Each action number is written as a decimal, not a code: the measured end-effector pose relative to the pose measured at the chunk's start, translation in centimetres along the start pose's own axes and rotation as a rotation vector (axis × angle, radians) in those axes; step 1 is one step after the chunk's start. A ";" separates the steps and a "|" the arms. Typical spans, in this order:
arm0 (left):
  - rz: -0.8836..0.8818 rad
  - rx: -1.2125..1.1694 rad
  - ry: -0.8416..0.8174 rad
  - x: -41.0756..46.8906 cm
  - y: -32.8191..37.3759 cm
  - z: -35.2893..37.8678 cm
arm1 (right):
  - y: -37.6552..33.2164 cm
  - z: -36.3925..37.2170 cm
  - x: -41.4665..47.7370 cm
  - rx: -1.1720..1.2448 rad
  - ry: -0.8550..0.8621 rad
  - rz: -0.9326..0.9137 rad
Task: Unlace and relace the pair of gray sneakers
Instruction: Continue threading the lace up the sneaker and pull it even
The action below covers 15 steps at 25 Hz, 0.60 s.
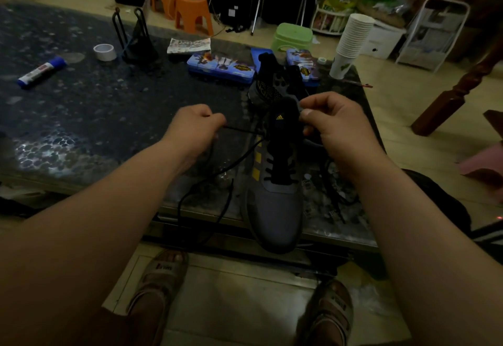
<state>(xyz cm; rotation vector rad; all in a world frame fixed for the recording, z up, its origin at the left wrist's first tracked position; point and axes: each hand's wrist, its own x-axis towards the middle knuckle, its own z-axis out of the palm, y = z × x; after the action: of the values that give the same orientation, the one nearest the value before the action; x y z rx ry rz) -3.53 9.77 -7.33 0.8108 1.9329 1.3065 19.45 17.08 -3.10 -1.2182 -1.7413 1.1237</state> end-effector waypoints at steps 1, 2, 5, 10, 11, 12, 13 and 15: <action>-0.080 -0.194 -0.006 0.2 0.1 -0.1 | 0.0 0.1 0.0 -0.023 -0.014 0.001; -0.160 -0.443 -0.057 0.2 0.2 -0.1 | -0.1 0.3 0.1 -0.020 -0.014 0.005; -0.248 -0.782 -0.154 0.3 0.4 -0.4 | -0.1 0.5 0.1 -0.021 0.053 0.018; 0.096 -0.044 0.121 1.1 -1.0 -2.1 | 1.8 0.5 -1.6 -0.368 -0.145 0.211; 0.153 0.081 0.162 1.1 -1.2 -2.3 | 2.3 0.6 -2.1 -0.438 -0.200 0.234; 0.164 0.166 0.180 1.1 -1.5 -2.3 | 2.6 0.8 -2.5 -0.484 -0.222 0.246; 0.137 0.235 0.174 1.1 -1.7 -2.3 | 3.0 0.9 -2.8 -0.504 -0.223 0.254; 0.024 0.371 0.129 0.8 -2.0 -2.1 | 3.5 1.0 -3.1 -0.481 -0.201 0.271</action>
<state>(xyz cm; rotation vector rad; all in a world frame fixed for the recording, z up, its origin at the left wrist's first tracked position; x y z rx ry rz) -5.90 8.62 -8.79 0.9482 2.3157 1.0482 20.54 14.50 -6.93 -1.7214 -2.1260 1.0370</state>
